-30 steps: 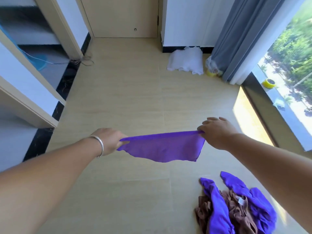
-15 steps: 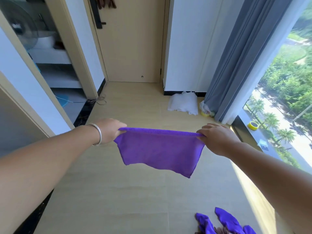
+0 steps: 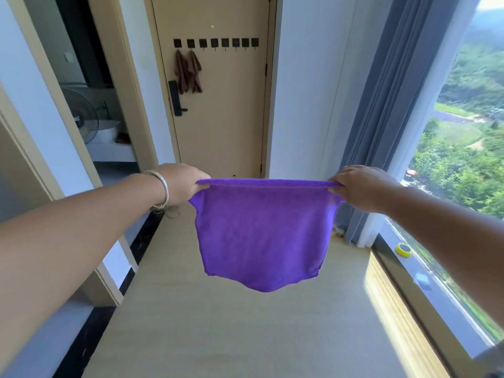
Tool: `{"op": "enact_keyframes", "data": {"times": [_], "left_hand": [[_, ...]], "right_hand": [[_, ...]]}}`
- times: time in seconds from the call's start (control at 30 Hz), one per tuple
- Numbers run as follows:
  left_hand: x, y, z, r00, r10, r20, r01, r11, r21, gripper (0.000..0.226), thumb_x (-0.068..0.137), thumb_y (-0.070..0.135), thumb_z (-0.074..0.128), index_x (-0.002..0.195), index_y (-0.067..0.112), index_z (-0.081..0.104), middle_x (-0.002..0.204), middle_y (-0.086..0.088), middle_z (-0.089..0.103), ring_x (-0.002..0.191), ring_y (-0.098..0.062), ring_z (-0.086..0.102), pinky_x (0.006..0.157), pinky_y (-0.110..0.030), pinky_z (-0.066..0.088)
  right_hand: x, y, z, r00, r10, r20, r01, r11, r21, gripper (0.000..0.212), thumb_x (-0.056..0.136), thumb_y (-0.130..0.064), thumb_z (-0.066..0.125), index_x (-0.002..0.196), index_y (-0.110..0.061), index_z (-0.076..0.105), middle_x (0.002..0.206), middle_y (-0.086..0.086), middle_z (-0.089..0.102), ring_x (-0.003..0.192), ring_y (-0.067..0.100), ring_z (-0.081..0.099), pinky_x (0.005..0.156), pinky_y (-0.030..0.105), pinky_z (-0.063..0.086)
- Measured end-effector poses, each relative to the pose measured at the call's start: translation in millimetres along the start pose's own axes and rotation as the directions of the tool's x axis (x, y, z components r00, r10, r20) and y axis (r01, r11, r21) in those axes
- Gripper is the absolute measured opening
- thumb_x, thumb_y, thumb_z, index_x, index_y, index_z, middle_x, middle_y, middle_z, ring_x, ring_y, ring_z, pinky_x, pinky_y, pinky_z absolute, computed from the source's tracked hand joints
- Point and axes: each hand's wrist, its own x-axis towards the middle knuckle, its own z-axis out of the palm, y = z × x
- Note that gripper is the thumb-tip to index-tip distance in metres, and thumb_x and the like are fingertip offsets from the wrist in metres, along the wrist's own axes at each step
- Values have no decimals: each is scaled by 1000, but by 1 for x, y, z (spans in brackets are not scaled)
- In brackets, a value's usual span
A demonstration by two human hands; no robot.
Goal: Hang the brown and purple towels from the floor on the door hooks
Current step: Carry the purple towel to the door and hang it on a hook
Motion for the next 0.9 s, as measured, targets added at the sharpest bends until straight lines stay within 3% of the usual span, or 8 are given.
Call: {"op": "enact_keyframes", "data": {"times": [0.4,0.53,0.9], "left_hand": [[-9,-6,-156,979,-35,-201,53,995,82,37,102,39,28,83,20,54,79,1,61,73,-20,58,64,-36,44],[-14,-4,-193,971,-72,-228,94,992,90,36,102,38,29,78,23,51,79,1,62,74,-21,59,70,-39,47],[-23,8,-274,931,-53,-361,112,983,145,37,103,35,29,80,23,54,76,5,61,72,-16,57,65,-33,41]], "right_hand": [[-3,25,-133,969,79,-234,-81,997,0,38,101,-45,28,120,-35,59,119,-6,62,119,19,50,96,39,43],[-6,30,-169,954,88,-287,-92,996,-1,39,101,-47,27,118,-34,60,117,-6,62,119,18,50,97,40,43],[-20,52,-240,921,104,-376,-110,994,5,41,101,-48,27,118,-32,60,115,-4,61,117,20,49,92,39,42]]}}
